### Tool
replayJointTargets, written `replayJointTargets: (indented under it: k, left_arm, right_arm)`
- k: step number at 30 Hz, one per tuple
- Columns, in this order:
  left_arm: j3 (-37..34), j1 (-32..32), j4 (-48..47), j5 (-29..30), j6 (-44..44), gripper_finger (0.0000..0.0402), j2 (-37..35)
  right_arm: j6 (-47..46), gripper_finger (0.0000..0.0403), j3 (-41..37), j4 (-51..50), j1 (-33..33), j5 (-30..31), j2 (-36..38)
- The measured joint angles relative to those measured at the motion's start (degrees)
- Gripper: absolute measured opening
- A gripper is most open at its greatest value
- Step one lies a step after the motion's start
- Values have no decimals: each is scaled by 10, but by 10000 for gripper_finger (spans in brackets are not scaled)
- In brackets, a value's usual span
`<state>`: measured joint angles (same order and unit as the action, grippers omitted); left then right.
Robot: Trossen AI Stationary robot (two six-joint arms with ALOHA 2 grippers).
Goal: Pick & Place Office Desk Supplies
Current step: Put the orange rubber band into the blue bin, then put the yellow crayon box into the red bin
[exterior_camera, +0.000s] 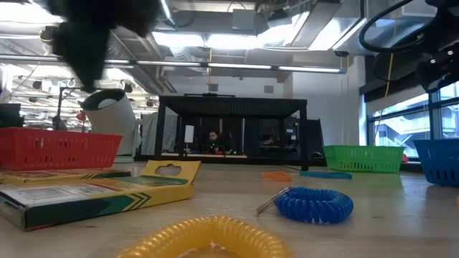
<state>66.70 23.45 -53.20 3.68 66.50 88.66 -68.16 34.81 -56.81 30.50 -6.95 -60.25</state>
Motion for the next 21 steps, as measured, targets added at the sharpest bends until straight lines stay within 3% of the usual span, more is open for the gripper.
replayJointTargets:
  k: [6, 11, 15, 21]
  left_arm:
    - [-11, 74, -15, -1, 59, 184, 0]
    - [-40, 144, 35, 13, -84, 181, 1]
    - [-59, 183, 80, 57, -207, 175, 1]
    - [-69, 200, 97, 109, -302, 158, 22]
  right_arm:
    - [10, 112, 0, 0, 0, 21, 0]
    - [38, 179, 0, 0, -1, 36, 0]
    - [43, 223, 0, 0, -1, 32, 0]
    - [42, 257, 0, 0, -1, 19, 0]
